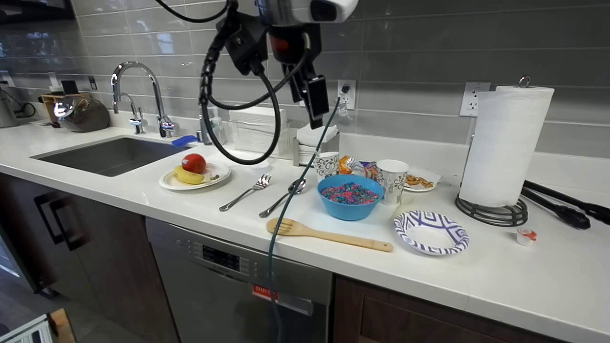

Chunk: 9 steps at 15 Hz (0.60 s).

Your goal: Pick up the cooking stick and scoop some of the contents in the bowl and pour them in the cup

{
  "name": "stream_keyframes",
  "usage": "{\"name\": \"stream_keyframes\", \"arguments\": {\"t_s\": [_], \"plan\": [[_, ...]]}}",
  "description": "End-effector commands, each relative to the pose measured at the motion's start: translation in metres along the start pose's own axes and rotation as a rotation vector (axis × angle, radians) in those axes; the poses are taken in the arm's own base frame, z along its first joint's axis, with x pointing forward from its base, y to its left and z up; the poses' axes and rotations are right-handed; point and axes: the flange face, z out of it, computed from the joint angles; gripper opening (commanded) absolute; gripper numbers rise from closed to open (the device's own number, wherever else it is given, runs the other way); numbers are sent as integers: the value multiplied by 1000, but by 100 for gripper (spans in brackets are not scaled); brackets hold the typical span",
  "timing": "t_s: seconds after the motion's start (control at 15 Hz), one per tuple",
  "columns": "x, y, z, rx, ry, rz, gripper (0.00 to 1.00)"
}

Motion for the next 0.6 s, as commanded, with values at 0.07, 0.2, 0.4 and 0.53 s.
{"name": "stream_keyframes", "arguments": {"t_s": [0.07, 0.2, 0.4, 0.53], "plan": [[23, 6, 30, 22, 95, 146, 100], [18, 5, 24, 10, 84, 98, 100], [20, 7, 32, 6, 81, 116, 100], [21, 7, 31, 8, 84, 120, 100]]}}
